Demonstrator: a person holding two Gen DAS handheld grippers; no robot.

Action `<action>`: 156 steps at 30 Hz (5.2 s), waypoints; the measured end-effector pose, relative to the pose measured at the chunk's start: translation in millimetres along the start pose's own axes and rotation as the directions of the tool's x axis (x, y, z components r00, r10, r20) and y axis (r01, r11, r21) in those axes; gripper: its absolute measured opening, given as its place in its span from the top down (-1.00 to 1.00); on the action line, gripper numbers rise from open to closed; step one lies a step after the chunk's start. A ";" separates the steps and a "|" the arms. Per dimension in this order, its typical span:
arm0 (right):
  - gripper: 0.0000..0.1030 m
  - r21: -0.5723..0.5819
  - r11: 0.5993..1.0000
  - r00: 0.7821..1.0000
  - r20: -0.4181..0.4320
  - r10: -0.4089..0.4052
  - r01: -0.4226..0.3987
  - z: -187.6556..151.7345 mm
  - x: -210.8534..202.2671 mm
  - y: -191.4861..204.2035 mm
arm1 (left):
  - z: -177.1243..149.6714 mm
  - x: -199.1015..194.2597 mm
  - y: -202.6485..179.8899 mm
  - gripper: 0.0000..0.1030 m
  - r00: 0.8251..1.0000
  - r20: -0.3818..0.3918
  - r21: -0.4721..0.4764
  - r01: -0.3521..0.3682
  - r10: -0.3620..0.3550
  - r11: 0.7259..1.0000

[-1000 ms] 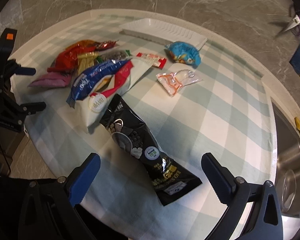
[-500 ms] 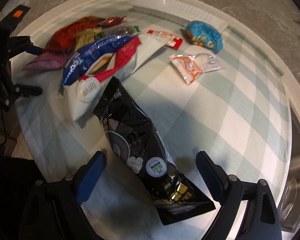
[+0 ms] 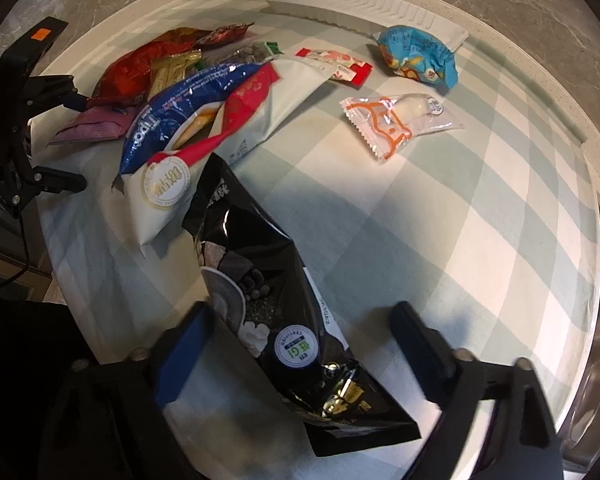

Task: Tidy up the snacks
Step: 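Grasp the pink bar with the left tool while the right tool grasps the black packet, then carry both packets to the white tray and open both tools to drop them, then move both tools back to the pile and grasp the red bag with the left tool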

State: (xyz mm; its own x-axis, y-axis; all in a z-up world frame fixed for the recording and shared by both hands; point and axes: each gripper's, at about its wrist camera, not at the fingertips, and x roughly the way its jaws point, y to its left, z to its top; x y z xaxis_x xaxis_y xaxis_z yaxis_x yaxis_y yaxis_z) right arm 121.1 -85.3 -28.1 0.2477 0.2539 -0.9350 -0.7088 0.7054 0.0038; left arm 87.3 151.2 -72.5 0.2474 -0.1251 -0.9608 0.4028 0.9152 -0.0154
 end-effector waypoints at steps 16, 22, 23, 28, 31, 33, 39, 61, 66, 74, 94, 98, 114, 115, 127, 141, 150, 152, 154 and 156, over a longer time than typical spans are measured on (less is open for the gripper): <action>0.41 0.073 0.993 0.995 0.045 0.090 -0.093 -13.7 -21.9 -17.1 | 6.6 -14.4 -15.9 0.49 0.996 0.016 -0.043 0.092 -0.092 0.995; 0.41 0.155 0.971 0.981 0.097 0.170 -0.183 -27.2 -35.3 -25.0 | 2.4 -30.3 -25.6 0.51 0.988 0.052 -0.097 0.149 -0.145 0.984; 0.41 0.166 0.966 0.978 0.104 0.182 -0.198 -28.6 -37.5 -25.9 | 3.2 -32.8 -27.1 0.51 0.987 0.059 -0.107 0.156 -0.150 0.982; 0.41 0.231 0.926 0.951 0.155 0.268 -0.298 -33.3 -47.4 -36.1 | 13.0 -52.7 -31.2 0.51 0.974 0.113 -0.163 0.211 -0.194 0.964; 0.41 0.265 0.896 0.931 0.183 0.317 -0.357 -28.5 -52.9 -44.7 | 27.1 -67.6 -21.5 0.51 0.964 0.158 -0.197 0.242 -0.213 0.950; 0.41 0.290 0.873 0.916 0.210 0.343 -0.393 -17.3 -55.6 -52.3 | 37.6 -77.7 -10.1 0.51 0.957 0.191 -0.215 0.259 -0.219 0.942; 0.41 0.337 0.814 0.875 0.285 0.392 -0.474 34.7 -58.7 -78.4 | 80.9 -101.4 53.8 0.51 0.932 0.273 -0.243 0.308 -0.240 0.920; 0.41 0.600 0.667 0.896 0.328 0.298 -0.441 256.2 40.9 -182.3 | 295.7 -3.6 250.7 0.51 0.944 0.261 -0.349 0.287 -0.201 0.892; 0.37 0.645 0.662 0.924 0.285 0.254 -0.381 273.2 71.9 -200.6 | 312.4 17.7 259.1 0.49 0.956 0.246 -0.365 0.245 -0.160 0.898; -0.04 0.616 0.736 0.955 0.256 0.149 -0.280 287.9 76.6 -209.1 | 319.5 33.1 261.0 0.17 0.964 0.243 -0.353 0.190 -0.107 0.916; -0.36 0.428 0.864 0.919 0.384 0.092 -0.265 209.0 -40.6 -121.3 | 171.9 -89.3 159.3 0.00 0.958 0.281 -0.303 0.029 0.060 0.953; -0.38 0.365 0.900 0.936 0.333 0.111 -0.237 174.4 -41.4 -85.3 | 126.7 -85.9 131.2 0.00 0.975 0.217 -0.327 0.021 0.053 0.945; -0.36 0.319 0.909 0.963 0.109 0.246 -0.268 79.4 10.3 -4.8 | 39.1 -71.5 79.0 -0.01 0.995 0.098 -0.515 0.056 -0.006 0.856; -0.36 0.325 0.906 0.962 0.108 0.251 -0.272 78.7 11.2 -5.9 | 38.1 -71.5 79.5 -0.01 0.995 0.100 -0.524 0.062 -0.011 0.850; -0.18 0.371 0.881 0.956 0.111 0.273 -0.295 77.9 21.9 -9.4 | 32.6 -58.9 79.1 -0.10 0.991 0.109 -0.639 0.131 -0.080 0.758; 0.49 0.320 0.907 0.962 0.099 0.256 -0.274 91.1 28.9 -5.7 | 38.8 -27.6 69.5 0.07 0.993 0.081 -0.643 0.122 -0.091 0.756; 0.65 0.412 0.805 0.904 0.171 0.392 -0.427 80.0 32.7 -31.4 | 29.5 -29.3 75.4 0.44 0.981 0.144 -0.631 0.195 -0.133 0.751; 0.68 0.435 0.776 0.889 0.186 0.418 -0.456 77.1 30.5 -39.4 | 26.6 -32.7 78.4 0.44 0.980 0.151 -0.631 0.199 -0.133 0.750; 0.71 0.451 0.750 0.874 0.203 0.442 -0.484 75.6 28.0 -46.4 | 24.4 -36.2 80.8 0.45 0.975 0.163 -0.632 0.218 -0.148 0.743; 0.77 0.468 0.721 0.858 0.222 0.463 -0.511 74.5 25.2 -55.3 | 23.8 -39.9 83.5 0.45 0.971 0.173 -0.631 0.237 -0.164 0.738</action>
State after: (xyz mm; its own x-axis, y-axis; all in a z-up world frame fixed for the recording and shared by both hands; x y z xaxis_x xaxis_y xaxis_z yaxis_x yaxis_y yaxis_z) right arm 215.7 -68.7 -25.4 0.0310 0.6917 -0.7215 -0.3288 0.6887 0.6462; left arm 132.1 223.5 -28.8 0.3262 -0.3380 -0.8828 -0.2002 0.8880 -0.4140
